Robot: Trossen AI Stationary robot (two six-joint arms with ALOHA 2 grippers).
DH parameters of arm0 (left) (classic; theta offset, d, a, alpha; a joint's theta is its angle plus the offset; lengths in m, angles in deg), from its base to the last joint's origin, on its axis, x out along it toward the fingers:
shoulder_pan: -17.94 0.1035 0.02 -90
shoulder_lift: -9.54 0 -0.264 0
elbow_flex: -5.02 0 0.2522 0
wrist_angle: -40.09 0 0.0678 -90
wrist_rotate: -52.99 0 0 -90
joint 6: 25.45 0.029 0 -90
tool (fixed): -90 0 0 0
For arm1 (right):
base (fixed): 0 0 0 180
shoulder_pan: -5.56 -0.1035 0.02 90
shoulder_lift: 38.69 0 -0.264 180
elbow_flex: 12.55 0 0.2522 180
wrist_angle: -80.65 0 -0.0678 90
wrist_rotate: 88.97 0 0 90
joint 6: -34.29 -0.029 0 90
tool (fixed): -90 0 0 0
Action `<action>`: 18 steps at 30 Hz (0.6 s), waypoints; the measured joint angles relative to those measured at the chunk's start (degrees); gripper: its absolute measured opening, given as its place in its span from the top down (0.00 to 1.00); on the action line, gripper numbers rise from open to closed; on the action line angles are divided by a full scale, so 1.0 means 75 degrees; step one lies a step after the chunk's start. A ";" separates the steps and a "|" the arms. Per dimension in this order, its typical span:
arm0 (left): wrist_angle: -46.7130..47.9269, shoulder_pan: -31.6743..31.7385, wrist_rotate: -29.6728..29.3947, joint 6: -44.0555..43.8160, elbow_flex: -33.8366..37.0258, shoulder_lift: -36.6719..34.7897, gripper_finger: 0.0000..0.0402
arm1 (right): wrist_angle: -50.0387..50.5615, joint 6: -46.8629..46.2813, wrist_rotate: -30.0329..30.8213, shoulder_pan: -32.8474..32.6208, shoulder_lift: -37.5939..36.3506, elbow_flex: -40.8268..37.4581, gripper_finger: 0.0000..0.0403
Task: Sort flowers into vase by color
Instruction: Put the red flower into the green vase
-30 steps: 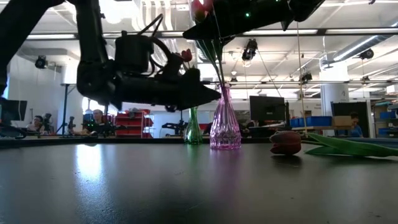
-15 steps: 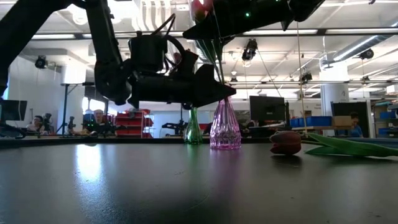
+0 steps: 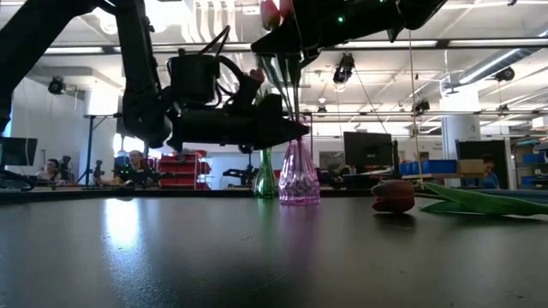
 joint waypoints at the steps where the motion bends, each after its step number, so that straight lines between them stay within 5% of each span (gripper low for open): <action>1: -0.0048 0.0017 -0.0013 -0.0008 0.0065 -0.0022 0.81 | 0.0002 -0.0025 0.0000 0.0000 0.0000 0.0000 0.49; 18: -0.0745 0.0116 -0.0063 -0.0092 0.0888 -0.0254 0.81 | -0.0256 0.0456 0.0023 0.0000 0.0000 0.0003 0.36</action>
